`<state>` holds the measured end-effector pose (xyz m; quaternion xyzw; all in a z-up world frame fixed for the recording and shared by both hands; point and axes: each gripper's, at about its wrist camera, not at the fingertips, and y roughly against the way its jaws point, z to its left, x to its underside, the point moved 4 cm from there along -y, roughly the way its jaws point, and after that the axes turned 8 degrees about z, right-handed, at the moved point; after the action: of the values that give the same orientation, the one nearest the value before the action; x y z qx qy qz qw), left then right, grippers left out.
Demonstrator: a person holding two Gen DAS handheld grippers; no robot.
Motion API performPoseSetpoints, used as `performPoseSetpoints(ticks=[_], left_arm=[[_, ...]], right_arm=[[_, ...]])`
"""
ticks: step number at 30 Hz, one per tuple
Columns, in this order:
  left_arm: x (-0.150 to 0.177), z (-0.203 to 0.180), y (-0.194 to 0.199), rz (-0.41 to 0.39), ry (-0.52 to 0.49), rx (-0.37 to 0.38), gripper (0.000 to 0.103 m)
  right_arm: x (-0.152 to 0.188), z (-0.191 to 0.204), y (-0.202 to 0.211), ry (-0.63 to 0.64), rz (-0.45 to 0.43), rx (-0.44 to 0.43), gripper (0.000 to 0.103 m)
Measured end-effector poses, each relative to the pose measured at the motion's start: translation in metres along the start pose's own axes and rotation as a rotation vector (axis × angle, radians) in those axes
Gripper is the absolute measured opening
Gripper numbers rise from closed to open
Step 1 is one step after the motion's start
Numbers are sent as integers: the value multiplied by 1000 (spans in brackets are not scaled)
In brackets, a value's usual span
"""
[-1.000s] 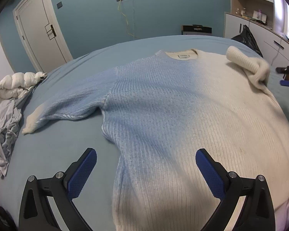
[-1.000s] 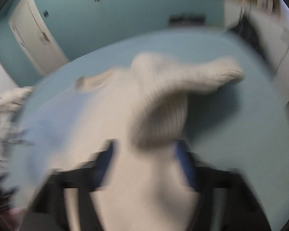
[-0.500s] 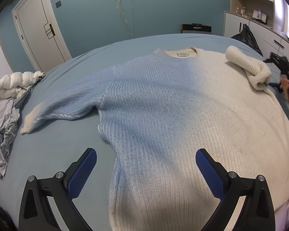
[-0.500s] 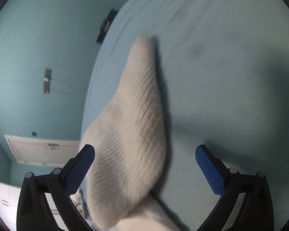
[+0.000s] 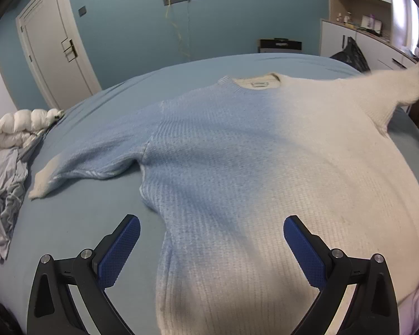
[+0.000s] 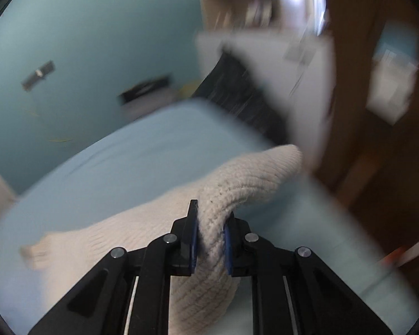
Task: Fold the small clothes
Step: 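Lift the white sleeve and lay it across the sweater body, open right tool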
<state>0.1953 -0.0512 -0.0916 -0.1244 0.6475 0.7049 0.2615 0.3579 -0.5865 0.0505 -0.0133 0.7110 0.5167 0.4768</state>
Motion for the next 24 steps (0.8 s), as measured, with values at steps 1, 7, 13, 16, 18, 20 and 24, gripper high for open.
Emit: performPoseSetpoints(ticks=[1, 7, 13, 16, 18, 20, 24], left_arm=[[1, -3, 2, -7, -9, 1, 103], [3, -6, 8, -35, -43, -18, 103], [1, -1, 9, -36, -21, -6, 103], [2, -2, 6, -33, -26, -11, 103], [3, -3, 3, -26, -29, -12, 103], [3, -4, 0, -16, -30, -10, 103], [4, -8, -7, 1, -43, -20, 103]], right_arm=[[-17, -20, 18, 23, -41, 101, 12], [-15, -47, 47, 196, -33, 399, 102], [69, -96, 28, 77, 151, 14, 102], [124, -125, -20, -64, 362, -102, 102], [160, -145, -45, -165, 456, -152, 102], [178, -163, -68, -331, 494, -251, 102], [174, -183, -87, -687, 401, -537, 102]])
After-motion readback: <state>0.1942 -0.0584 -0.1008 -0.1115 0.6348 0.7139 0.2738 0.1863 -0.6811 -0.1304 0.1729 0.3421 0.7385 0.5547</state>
